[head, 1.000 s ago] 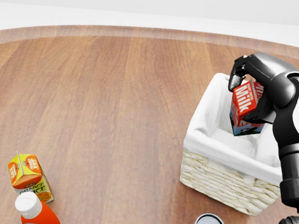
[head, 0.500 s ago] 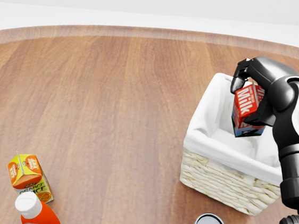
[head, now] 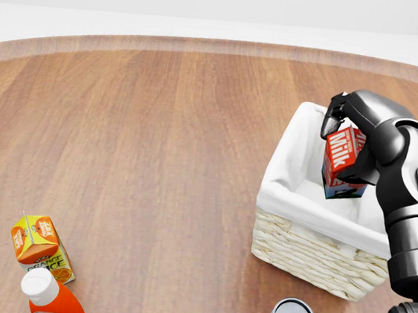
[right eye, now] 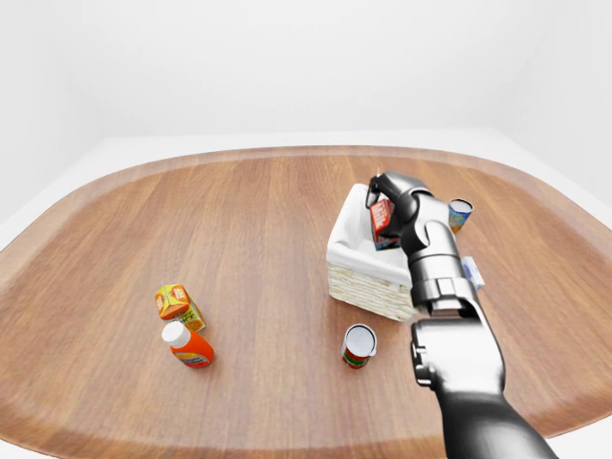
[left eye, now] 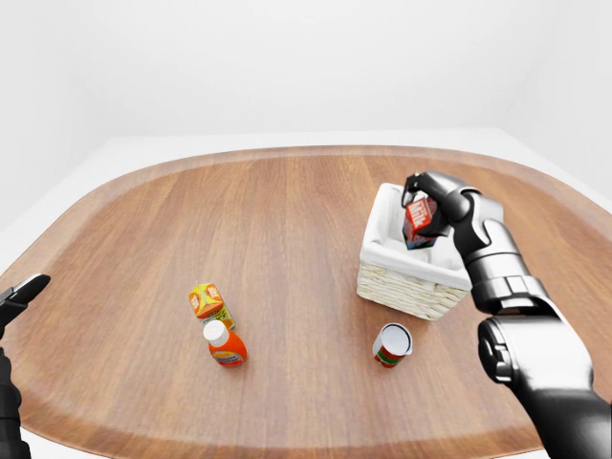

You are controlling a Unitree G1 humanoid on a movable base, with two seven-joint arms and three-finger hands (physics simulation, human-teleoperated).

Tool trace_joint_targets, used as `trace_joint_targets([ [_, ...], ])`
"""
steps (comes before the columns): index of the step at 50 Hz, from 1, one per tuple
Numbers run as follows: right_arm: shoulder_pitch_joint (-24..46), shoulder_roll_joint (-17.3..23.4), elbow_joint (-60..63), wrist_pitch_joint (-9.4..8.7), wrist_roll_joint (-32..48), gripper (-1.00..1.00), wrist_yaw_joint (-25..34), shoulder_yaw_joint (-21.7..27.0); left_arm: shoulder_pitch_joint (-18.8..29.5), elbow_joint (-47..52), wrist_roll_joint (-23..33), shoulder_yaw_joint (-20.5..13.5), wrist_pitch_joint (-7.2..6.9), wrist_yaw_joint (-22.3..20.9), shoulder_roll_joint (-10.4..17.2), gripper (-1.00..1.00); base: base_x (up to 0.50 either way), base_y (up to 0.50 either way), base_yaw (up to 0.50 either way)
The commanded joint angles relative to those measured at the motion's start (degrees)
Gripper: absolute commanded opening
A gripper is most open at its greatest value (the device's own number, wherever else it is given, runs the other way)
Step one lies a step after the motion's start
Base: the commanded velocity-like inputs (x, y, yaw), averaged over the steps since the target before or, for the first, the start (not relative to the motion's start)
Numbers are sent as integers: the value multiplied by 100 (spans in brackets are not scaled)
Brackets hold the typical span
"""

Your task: Pick the milk and place it in the basket.

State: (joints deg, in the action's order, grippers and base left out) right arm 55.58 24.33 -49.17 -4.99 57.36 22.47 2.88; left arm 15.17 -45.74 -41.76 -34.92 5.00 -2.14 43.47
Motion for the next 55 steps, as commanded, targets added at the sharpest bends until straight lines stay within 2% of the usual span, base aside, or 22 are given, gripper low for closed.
trace_joint_targets([
  [1,34,15,56,-1,-246,-100,-208,9,-2,1,-3,4,0,4,2,100,0,0,0],
  [18,101,87,159,-1,-160,-100,3,4,-6,9,10,0,0,6,2,100,0,0,0],
  [19,102,88,189,-1,-152,-79,27,9,-6,8,11,0,0,6,2,100,0,0,0],
  [20,105,95,221,-1,-133,-45,46,8,-6,8,11,0,0,6,2,100,0,0,0],
  [21,107,104,259,-1,-115,-44,96,5,-6,8,12,-1,0,6,2,100,0,0,0],
  [22,103,111,305,-1,-100,-52,141,7,-6,8,13,0,0,5,2,100,0,0,0],
  [23,144,161,380,-1,-56,-31,226,10,-5,8,14,0,0,3,2,100,0,0,0],
  [24,142,160,394,-1,-44,-31,237,17,-5,7,14,0,0,3,2,100,0,0,0],
  [25,144,172,426,-1,-29,-20,274,28,-5,7,14,0,0,1,2,100,0,0,0],
  [26,147,191,468,-1,-5,11,321,36,-6,7,15,0,0,4,3,100,0,0,0],
  [27,159,226,538,-1,33,99,394,43,-5,7,14,-1,0,0,2,100,0,0,0],
  [38,199,332,934,-1,249,100,790,128,-1,0,16,2,0,-15,3,100,0,0,0],
  [45,440,585,1343,-1,544,100,1366,176,2,-5,14,3,0,-22,3,100,0,0,0],
  [55,636,751,1567,-1,815,100,1753,293,3,-10,14,6,0,-25,4,100,0,0,0],
])
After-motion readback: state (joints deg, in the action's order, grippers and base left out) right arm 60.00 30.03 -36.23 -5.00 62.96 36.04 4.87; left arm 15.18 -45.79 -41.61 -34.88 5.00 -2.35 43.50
